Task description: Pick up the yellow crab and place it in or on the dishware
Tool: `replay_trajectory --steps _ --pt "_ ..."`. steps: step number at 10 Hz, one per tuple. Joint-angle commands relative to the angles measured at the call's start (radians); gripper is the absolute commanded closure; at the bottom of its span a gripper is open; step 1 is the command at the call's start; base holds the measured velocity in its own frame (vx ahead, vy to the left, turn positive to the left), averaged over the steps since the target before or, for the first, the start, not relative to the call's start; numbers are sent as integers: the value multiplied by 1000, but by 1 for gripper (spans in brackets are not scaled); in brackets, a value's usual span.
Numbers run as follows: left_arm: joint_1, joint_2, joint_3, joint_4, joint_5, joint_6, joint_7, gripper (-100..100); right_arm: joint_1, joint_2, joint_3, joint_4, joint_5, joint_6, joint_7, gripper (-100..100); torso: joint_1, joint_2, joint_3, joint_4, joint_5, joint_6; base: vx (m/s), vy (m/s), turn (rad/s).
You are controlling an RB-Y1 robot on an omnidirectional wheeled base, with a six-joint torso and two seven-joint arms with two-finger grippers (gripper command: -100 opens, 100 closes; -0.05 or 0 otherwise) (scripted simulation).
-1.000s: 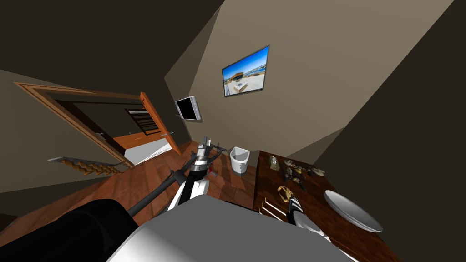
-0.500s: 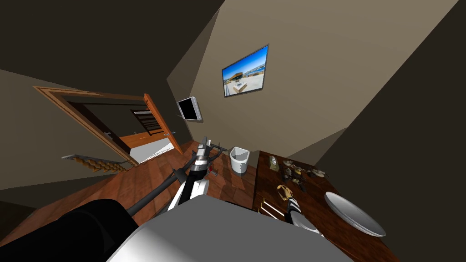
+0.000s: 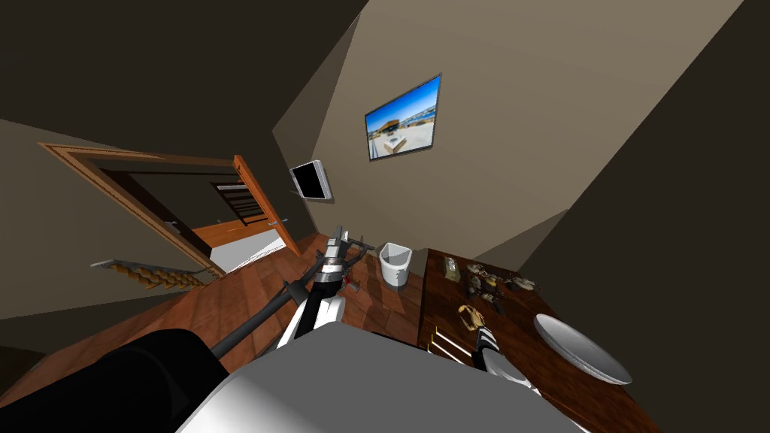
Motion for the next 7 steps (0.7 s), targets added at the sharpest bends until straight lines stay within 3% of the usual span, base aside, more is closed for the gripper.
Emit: replay_trajectory --steps 1,2,4,5,6,7 --pt "0 0 0 0 0 0 0 0 2 -26 1 -14 -31 -27 31 100 0 0 0 0 0 0 -10 146 -147" --pt "0 0 0 0 0 0 0 0 2 -26 1 -14 -31 -27 31 100 4 0 0 0 0 -1 1 104 -35" --pt "0 0 0 0 0 0 0 0 1 -70 4 -29 -69 -69 65 100 2 -1 0 1 1 -1 -4 99 -117" --pt "0 0 0 0 0 0 0 0 4 -58 3 -36 -76 -51 68 100 3 0 0 1 1 0 -5 55 -48" --pt "0 0 0 0 0 0 0 0 6 -61 3 -40 -82 -53 80 0 0 0 0 1 0 -2 -2 10 5" --pt "0 0 0 0 0 0 0 0 -20 -90 -11 -39 -73 -58 64 100 -2 0 0 1 0 -1 -107 -59 -176"
